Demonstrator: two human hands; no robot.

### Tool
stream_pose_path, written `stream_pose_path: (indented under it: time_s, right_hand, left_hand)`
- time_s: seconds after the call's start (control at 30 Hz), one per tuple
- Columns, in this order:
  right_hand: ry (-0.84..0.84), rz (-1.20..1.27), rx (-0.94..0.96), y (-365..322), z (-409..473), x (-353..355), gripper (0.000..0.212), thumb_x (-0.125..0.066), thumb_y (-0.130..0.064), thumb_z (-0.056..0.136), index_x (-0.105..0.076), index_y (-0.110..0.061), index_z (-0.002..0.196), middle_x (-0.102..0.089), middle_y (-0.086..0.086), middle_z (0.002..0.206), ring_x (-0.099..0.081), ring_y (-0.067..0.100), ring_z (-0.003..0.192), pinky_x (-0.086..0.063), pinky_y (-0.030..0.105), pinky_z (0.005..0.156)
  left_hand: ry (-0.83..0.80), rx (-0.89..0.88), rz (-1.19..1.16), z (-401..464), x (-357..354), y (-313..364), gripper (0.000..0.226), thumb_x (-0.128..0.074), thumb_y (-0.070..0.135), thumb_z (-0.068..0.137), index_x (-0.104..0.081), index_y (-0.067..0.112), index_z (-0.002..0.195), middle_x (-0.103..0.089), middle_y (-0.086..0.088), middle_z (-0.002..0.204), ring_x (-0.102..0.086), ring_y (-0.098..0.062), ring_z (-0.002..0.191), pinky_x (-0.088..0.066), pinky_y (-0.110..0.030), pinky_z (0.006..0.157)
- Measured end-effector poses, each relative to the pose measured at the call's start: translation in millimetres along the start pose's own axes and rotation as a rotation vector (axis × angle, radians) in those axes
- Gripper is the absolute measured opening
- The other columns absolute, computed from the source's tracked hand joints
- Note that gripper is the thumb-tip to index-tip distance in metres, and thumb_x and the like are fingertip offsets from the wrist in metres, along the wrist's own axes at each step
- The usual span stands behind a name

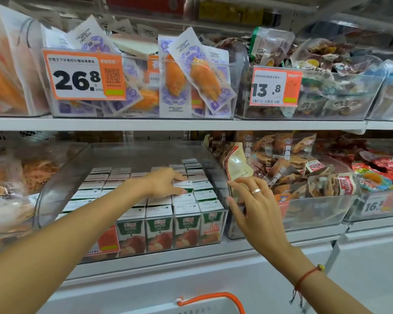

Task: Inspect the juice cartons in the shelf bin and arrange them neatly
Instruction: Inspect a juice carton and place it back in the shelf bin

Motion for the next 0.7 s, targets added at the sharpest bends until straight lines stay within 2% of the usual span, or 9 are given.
stream_pose_path:
  time_s: [0.1,0.27,0.43,0.57,0.63,0.7]
  right_hand:
    - [0.010,-0.012,-0.002,0,-2,-1,0.028,-0.073,-0.015,0.084,-0.069,-0.004,0.110,-0.068,0.010,0.111,-0.060,0.034,0.104,-0.053,0.043,0.082]
    - [0.012,-0.027,0.012,-2,-3,-1,0.029,-0.072,-0.016,0.085,-0.069,-0.004,0.111,-0.068,0.010,0.112,-0.061,0.033,0.106,-0.053,0.042,0.083]
    - [0.008,-0.036,0.000,-1,-4,-3,0.031,-0.072,-0.017,0.085,-0.069,-0.004,0.113,-0.068,0.010,0.113,-0.061,0.033,0.108,-0.053,0.043,0.085]
    - [0.006,-0.053,0.005,-1,-5,-4,0.032,-0.072,-0.018,0.085,-0.068,-0.005,0.115,-0.068,0.009,0.114,-0.060,0.031,0.110,-0.053,0.042,0.087]
    - [0.005,-0.062,0.009,0,-5,-4,0.033,-0.071,-0.018,0.086,-0.068,-0.005,0.115,-0.068,0.009,0.114,-0.060,0.031,0.110,-0.053,0.042,0.088]
    - [0.005,-0.070,0.014,-1,-5,-4,0.033,-0.071,-0.018,0.086,-0.068,-0.005,0.116,-0.068,0.009,0.114,-0.061,0.032,0.109,-0.053,0.043,0.088]
  left_hand:
    - [-0.002,0.012,-0.085,0,0,-5,0.047,-0.060,0.035,0.095,-0.055,0.018,0.138,-0.049,0.001,0.146,-0.052,-0.021,0.125,-0.040,-0.027,0.098]
    - [0.015,-0.008,-0.134,-2,1,-13,0.044,-0.061,0.039,0.093,-0.059,0.020,0.133,-0.058,0.001,0.137,-0.055,-0.016,0.121,-0.044,-0.035,0.106]
    - [-0.031,-0.070,-0.218,-5,-5,-16,0.041,-0.055,0.028,0.098,-0.055,0.017,0.138,-0.048,0.003,0.147,-0.044,-0.015,0.134,-0.033,-0.021,0.107]
    - [-0.085,-0.090,-0.211,-1,-3,-21,0.038,-0.051,0.024,0.100,-0.054,0.018,0.138,-0.047,0.003,0.147,-0.041,-0.012,0.136,-0.029,-0.021,0.109]
    - [-0.060,-0.093,-0.247,3,1,-22,0.036,-0.051,0.023,0.101,-0.056,0.019,0.136,-0.050,0.003,0.144,-0.045,-0.011,0.131,-0.033,-0.019,0.104]
    - [0.044,-0.085,-0.275,8,7,-25,0.033,-0.052,0.022,0.100,-0.060,0.016,0.132,-0.054,0.000,0.140,-0.050,-0.011,0.123,-0.034,-0.014,0.093]
Point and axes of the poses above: each hand's wrist, its own z-axis towards the middle knuckle, its own x-axis out of the back of the hand, y = z × x, the point moved 7 cm from there along z, towards the middle knuckle
